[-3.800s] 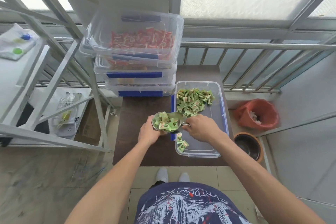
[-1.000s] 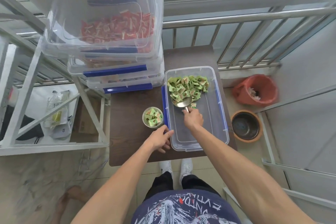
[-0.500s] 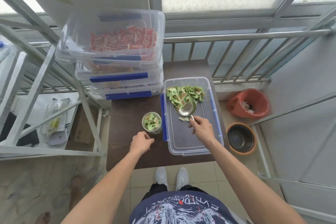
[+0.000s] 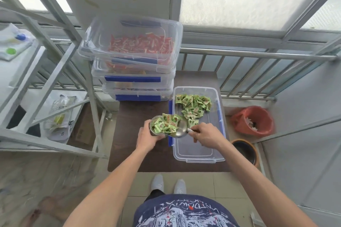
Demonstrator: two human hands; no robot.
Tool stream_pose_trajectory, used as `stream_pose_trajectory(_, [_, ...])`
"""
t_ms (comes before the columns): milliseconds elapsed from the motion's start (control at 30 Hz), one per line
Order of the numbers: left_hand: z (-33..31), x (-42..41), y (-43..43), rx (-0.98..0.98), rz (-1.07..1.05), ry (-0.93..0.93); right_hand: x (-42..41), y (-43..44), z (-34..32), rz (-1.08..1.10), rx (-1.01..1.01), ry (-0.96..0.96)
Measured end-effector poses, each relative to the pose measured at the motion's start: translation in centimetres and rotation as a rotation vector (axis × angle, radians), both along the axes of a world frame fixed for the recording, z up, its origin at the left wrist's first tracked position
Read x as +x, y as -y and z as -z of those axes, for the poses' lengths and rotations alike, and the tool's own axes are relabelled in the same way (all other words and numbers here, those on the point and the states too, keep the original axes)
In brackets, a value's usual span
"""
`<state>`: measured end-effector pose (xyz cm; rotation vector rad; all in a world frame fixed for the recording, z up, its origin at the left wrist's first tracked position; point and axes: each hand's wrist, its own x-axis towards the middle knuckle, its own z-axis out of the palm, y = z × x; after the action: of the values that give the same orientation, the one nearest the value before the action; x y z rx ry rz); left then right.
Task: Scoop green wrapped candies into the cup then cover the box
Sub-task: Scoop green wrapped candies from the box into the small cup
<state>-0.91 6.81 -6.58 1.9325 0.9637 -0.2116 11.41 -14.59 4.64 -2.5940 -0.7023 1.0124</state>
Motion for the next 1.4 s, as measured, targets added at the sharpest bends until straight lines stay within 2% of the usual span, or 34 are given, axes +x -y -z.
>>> stream_pose_trajectory(233, [-1.5,0.1,0.2,0.015,0.020,-0.042,-0.8,-3.6,-2.7,-0.028,-0.135,0.085])
stream_pose_trajectory(433, [-1.8,0.3,0.1,0.057,0.048,-0.070,-1.7,-7.3,-7.2,-0.145,-0.228,0.186])
stream_pose_trajectory(800, [-1.5,0.3,-0.1,0.074,0.039,-0.075,-1.0,-8.6,-10.9,-0.218,-0.252,0.429])
stream_pose_trajectory(1100, [-1.6,0.3,-0.2,0.081,0.051,-0.076,-2.8,-10.4,-9.5,-0.231,-0.184,0.431])
stream_pose_trajectory(1233, [-1.6,0.3,-0.4,0.091,0.062,-0.081,-4.4,-10.3,-7.6,-0.273,-0.188,0.393])
stream_pose_trajectory(1400, [-1.5,0.4,-0.5,0.082,0.067,-0.088,-3.5,-10.8,-6.9,-0.218,-0.192,0.325])
